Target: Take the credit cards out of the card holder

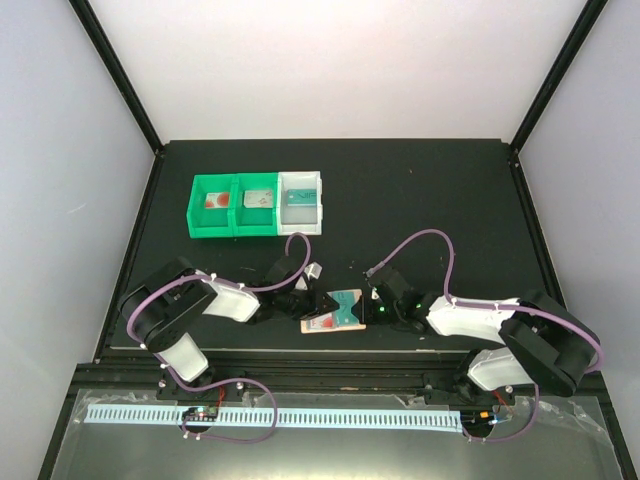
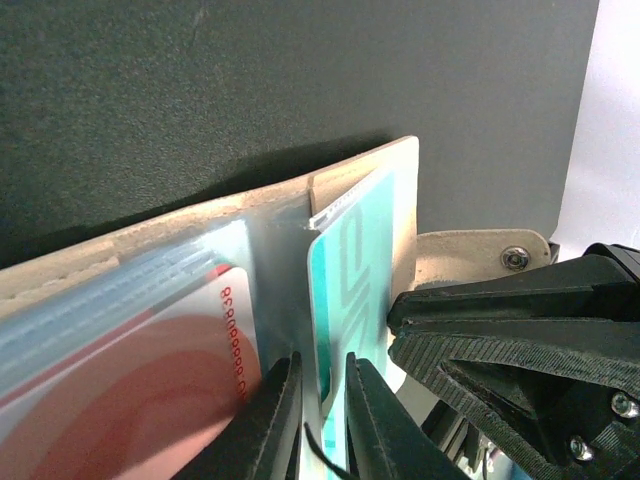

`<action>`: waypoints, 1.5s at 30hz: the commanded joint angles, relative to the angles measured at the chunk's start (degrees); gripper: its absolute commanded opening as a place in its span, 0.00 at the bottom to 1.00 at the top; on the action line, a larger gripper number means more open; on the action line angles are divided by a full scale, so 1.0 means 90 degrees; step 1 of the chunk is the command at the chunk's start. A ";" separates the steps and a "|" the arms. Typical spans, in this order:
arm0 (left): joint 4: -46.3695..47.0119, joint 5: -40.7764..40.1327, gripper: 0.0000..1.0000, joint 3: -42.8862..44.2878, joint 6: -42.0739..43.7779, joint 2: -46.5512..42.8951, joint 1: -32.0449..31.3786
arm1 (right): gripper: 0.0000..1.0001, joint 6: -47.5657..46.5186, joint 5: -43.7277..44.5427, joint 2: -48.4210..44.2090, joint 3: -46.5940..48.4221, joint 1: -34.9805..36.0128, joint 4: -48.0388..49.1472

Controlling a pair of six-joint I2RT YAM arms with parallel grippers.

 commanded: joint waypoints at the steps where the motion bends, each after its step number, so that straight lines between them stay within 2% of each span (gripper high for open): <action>1: -0.0115 -0.0073 0.17 -0.0062 0.0093 -0.0030 -0.0018 | 0.10 0.0052 0.0127 0.0210 -0.0128 0.0018 -0.0117; 4: -0.0077 -0.0111 0.20 -0.0118 0.0107 -0.0152 -0.0018 | 0.10 0.0058 0.0165 0.0205 -0.0140 0.0020 -0.0127; 5: -0.0093 -0.0146 0.18 -0.0124 0.0126 -0.0199 -0.0022 | 0.10 0.0062 0.0175 0.0203 -0.0149 0.0015 -0.0136; 8: -0.0140 -0.0184 0.02 -0.0158 0.0187 -0.0296 -0.0018 | 0.10 0.0077 0.0204 0.0203 -0.0151 0.0020 -0.0156; 9: -0.0146 -0.0188 0.01 -0.0163 0.0197 -0.0311 -0.0018 | 0.10 0.0078 0.0210 0.0200 -0.0150 0.0015 -0.0165; 11: -0.0167 -0.0181 0.02 -0.0164 0.0188 -0.0314 -0.0018 | 0.10 0.0083 0.0233 0.0189 -0.0149 0.0012 -0.0175; 13: -0.0200 -0.0209 0.12 -0.0155 0.0183 -0.0316 -0.0018 | 0.10 0.0097 0.0249 0.0184 -0.0159 0.0012 -0.0184; 14: -0.0221 -0.0218 0.14 -0.0159 0.0173 -0.0320 -0.0018 | 0.10 0.0093 0.0249 0.0184 -0.0160 0.0019 -0.0186; 15: -0.0222 -0.0225 0.14 -0.0168 0.0178 -0.0329 -0.0014 | 0.10 0.0102 0.0250 0.0181 -0.0160 0.0020 -0.0186; 18: -0.0245 -0.0238 0.02 -0.0197 0.0178 -0.0370 -0.0009 | 0.10 0.0117 0.0264 0.0184 -0.0170 0.0020 -0.0194; 35: -0.0645 -0.0411 0.01 -0.0384 0.0322 -0.0875 0.0109 | 0.10 0.0139 0.0264 0.0145 -0.0199 0.0015 -0.0184; 45: -0.1532 -0.0566 0.02 -0.0360 0.0637 -0.1571 0.0225 | 0.10 0.0027 0.0259 0.0057 -0.0106 0.0018 -0.0257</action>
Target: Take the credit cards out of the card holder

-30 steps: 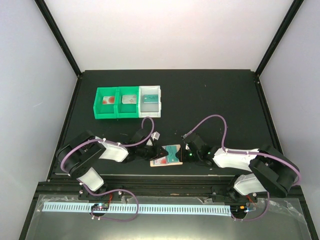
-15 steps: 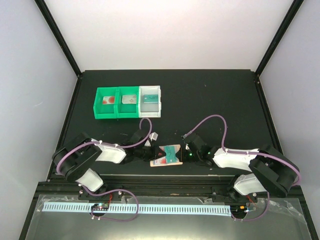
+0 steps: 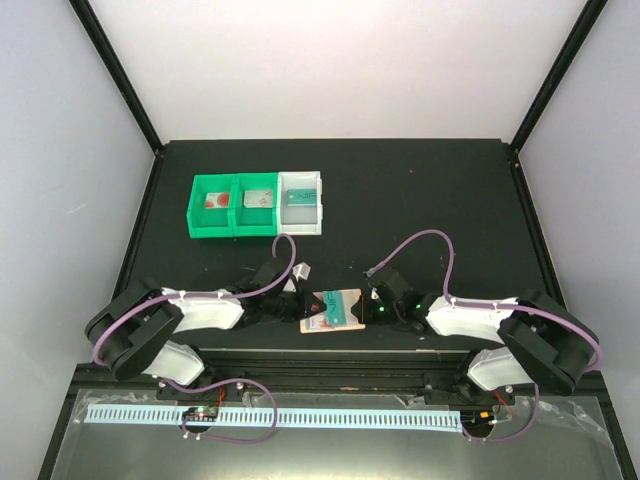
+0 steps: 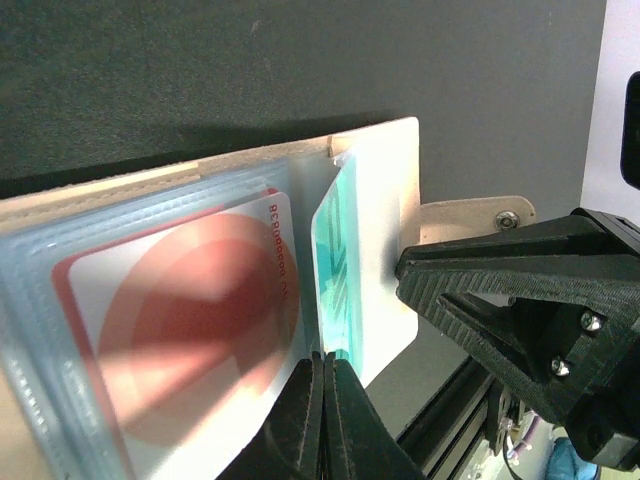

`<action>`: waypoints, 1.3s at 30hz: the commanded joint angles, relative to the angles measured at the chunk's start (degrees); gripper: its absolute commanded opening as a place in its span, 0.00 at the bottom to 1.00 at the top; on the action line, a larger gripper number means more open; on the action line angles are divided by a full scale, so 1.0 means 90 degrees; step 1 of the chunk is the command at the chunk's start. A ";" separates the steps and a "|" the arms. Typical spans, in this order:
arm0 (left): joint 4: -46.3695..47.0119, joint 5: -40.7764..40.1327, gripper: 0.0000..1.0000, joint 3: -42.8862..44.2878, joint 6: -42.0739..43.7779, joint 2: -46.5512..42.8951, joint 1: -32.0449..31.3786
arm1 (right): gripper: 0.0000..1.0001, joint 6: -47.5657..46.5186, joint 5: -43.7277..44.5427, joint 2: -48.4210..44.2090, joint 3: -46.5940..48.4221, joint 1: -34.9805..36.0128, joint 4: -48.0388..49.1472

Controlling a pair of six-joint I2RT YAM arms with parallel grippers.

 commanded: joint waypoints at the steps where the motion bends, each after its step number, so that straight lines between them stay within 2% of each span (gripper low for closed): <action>1: -0.0593 -0.0227 0.02 0.0015 0.0295 -0.0383 0.0099 | 0.10 -0.0099 0.0205 -0.0044 -0.0064 0.0018 -0.0378; 11: -0.1521 -0.0295 0.02 0.0044 0.0689 -0.1256 0.0225 | 0.13 -0.0977 0.0256 -0.1246 0.0388 0.0014 -0.0996; 22: -0.2364 0.0969 0.02 0.0505 0.1706 -0.1937 0.0255 | 0.21 -0.2874 -0.0485 -0.2621 0.1452 0.0007 -0.2529; 25: -0.2411 0.1275 0.02 0.0523 0.1733 -0.2160 0.0261 | 0.24 -0.3298 -0.0780 -0.2625 0.1965 0.0002 -0.3246; 28: -0.2357 0.1668 0.02 0.0514 0.1652 -0.2310 0.0254 | 0.26 -0.3675 -0.0464 -0.2311 0.2656 0.0008 -0.4259; 30: -0.2317 0.1884 0.02 0.0496 0.1608 -0.2408 0.0261 | 0.31 -0.3923 -0.0743 -0.2128 0.2942 0.0001 -0.4561; 34: -0.2231 0.2302 0.02 0.0440 0.1622 -0.2672 0.0262 | 0.37 -0.4244 -0.1860 -0.1745 0.3288 -0.0005 -0.4728; 39: -0.2113 0.2876 0.02 0.0444 0.1764 -0.2868 0.0249 | 0.41 -0.4138 -0.2660 -0.1659 0.3087 -0.0056 -0.4162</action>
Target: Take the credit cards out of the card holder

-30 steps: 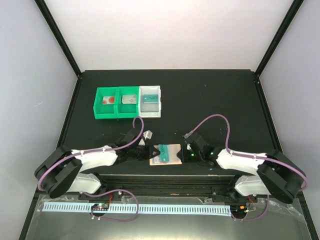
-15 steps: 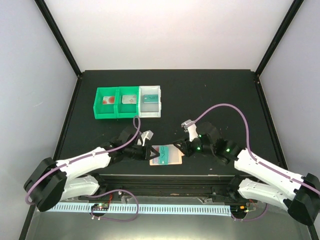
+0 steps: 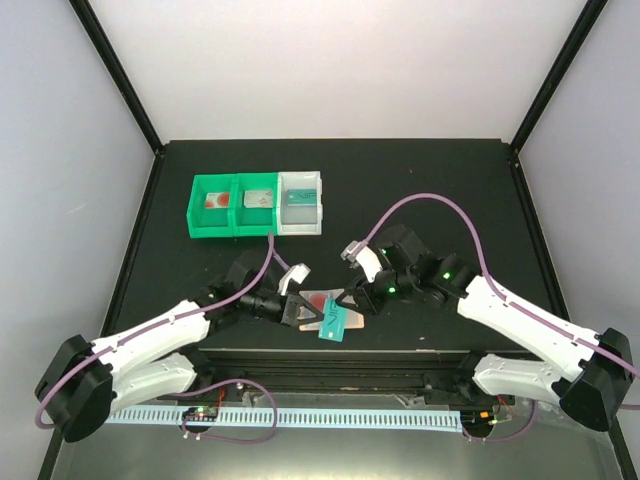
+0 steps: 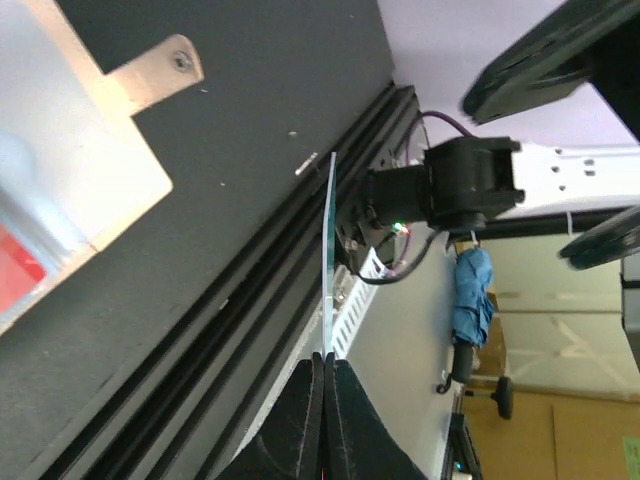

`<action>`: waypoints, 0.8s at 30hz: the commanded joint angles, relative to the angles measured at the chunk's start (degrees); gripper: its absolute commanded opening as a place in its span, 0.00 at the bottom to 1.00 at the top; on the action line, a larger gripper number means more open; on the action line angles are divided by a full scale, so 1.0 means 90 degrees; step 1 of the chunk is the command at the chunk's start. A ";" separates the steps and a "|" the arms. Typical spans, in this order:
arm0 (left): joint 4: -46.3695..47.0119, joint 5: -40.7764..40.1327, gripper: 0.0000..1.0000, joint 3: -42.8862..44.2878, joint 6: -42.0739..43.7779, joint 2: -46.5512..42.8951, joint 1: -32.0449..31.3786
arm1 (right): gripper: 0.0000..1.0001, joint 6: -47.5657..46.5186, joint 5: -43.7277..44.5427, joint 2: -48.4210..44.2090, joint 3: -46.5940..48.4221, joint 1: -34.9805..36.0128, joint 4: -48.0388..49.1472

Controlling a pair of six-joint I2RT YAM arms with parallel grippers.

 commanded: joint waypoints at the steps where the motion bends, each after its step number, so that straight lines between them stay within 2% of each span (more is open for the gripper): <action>1: 0.0105 0.0752 0.01 0.0150 0.0275 -0.0223 0.0021 | 0.44 -0.0129 -0.1098 -0.0007 -0.0137 -0.0065 0.0295; 3: 0.0058 0.0787 0.01 0.0153 0.0407 -0.0314 0.0019 | 0.49 -0.0124 -0.1286 0.0050 -0.0191 -0.0079 0.0411; 7: 0.0026 0.0988 0.01 0.0134 0.0556 -0.0386 0.0014 | 0.51 -0.0181 -0.1764 0.0215 -0.0177 -0.0100 0.0480; 11: -0.0019 0.1089 0.02 0.0129 0.0674 -0.0463 0.0018 | 0.56 -0.0300 -0.1477 0.0394 -0.0028 -0.0098 0.0236; 17: 0.0033 0.1168 0.01 0.0088 0.0727 -0.0652 0.0018 | 0.55 -0.0335 -0.1636 0.0570 -0.0106 -0.0116 0.0241; 19: 0.0042 0.1168 0.02 0.0067 0.0731 -0.0733 0.0017 | 0.49 -0.0321 -0.1805 0.0600 -0.0128 -0.0118 0.0283; 24: -0.0044 0.1160 0.02 0.0121 0.0819 -0.0727 0.0019 | 0.23 -0.0180 -0.2290 0.0448 -0.0278 -0.0136 0.0623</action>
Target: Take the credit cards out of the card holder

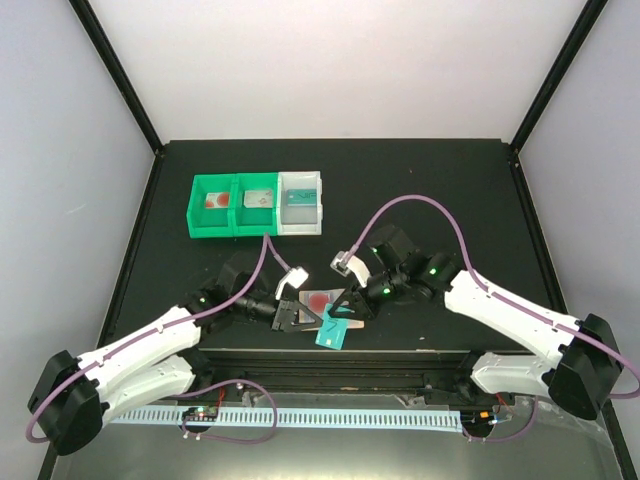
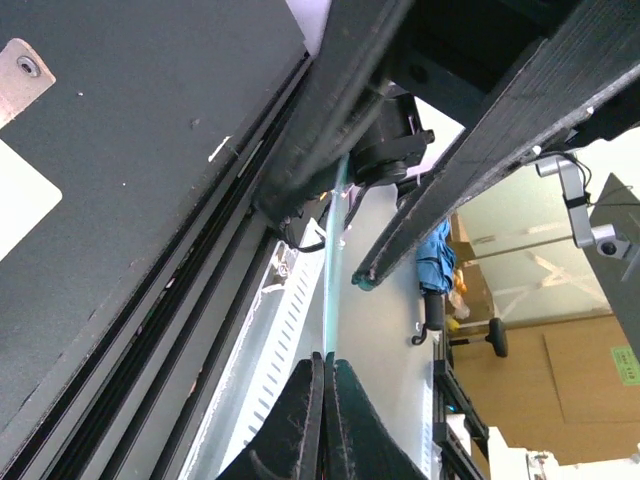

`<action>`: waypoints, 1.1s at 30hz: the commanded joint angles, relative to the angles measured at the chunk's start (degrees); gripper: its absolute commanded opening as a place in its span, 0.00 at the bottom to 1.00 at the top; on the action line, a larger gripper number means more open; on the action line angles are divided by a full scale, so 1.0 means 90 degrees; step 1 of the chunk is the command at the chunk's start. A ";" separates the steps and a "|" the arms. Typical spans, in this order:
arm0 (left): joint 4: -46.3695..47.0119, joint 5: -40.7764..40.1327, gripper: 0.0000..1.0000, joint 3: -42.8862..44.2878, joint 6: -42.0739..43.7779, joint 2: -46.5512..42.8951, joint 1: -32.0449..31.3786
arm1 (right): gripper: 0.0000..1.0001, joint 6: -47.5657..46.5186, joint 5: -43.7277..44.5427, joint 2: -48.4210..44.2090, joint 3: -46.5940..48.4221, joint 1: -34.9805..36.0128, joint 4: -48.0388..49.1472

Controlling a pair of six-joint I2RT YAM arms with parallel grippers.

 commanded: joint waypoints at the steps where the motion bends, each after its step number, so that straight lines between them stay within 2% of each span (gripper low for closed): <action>1: -0.0049 0.0151 0.01 0.0144 0.0222 -0.0059 0.0019 | 0.19 0.0056 -0.0618 -0.0142 -0.0148 -0.0037 0.0349; 5: -0.0275 -0.0085 0.02 0.0251 0.0196 -0.0158 0.0014 | 0.03 0.0189 -0.0872 -0.0209 -0.0262 -0.0083 0.0576; 7: -0.0342 -0.0233 0.09 0.0337 0.0095 -0.0267 0.0019 | 0.01 0.0363 -0.1040 -0.0252 -0.0379 -0.0114 0.0819; 9: -0.0471 -0.0505 0.18 0.0445 -0.0025 -0.0415 0.0028 | 0.01 0.0644 -0.1195 -0.0308 -0.0571 -0.0162 0.1206; 14: -0.1302 -0.1817 0.46 0.0924 -0.0212 -0.0891 0.0035 | 0.01 0.1401 -0.1235 -0.0381 -0.0744 -0.0268 0.1946; 16: -0.1412 -0.2332 0.60 0.0997 -0.0441 -0.1169 0.0037 | 0.01 0.1701 -0.0953 -0.0438 -0.0731 -0.0285 0.2179; 19: -0.1301 -0.2912 0.74 0.0916 -0.0900 -0.1643 0.0043 | 0.01 0.2291 -0.0410 -0.0546 -0.0732 -0.0315 0.2560; 21: -0.1263 -0.3260 0.87 0.0837 -0.1190 -0.1940 0.0048 | 0.01 0.2766 0.0007 -0.0581 -0.0725 -0.0322 0.2869; 23: -0.1264 -0.3557 0.94 0.0747 -0.1420 -0.2256 0.0048 | 0.01 0.3167 0.0413 -0.0557 -0.0684 -0.0323 0.3004; 26: -0.1102 -0.3845 0.99 0.0545 -0.1665 -0.2620 0.0048 | 0.01 0.3836 0.0971 -0.0563 -0.0733 -0.0322 0.3433; 33: -0.0753 -0.4357 0.98 0.0124 -0.2344 -0.3091 0.0046 | 0.01 0.5677 0.1996 -0.0798 -0.1269 -0.0322 0.4908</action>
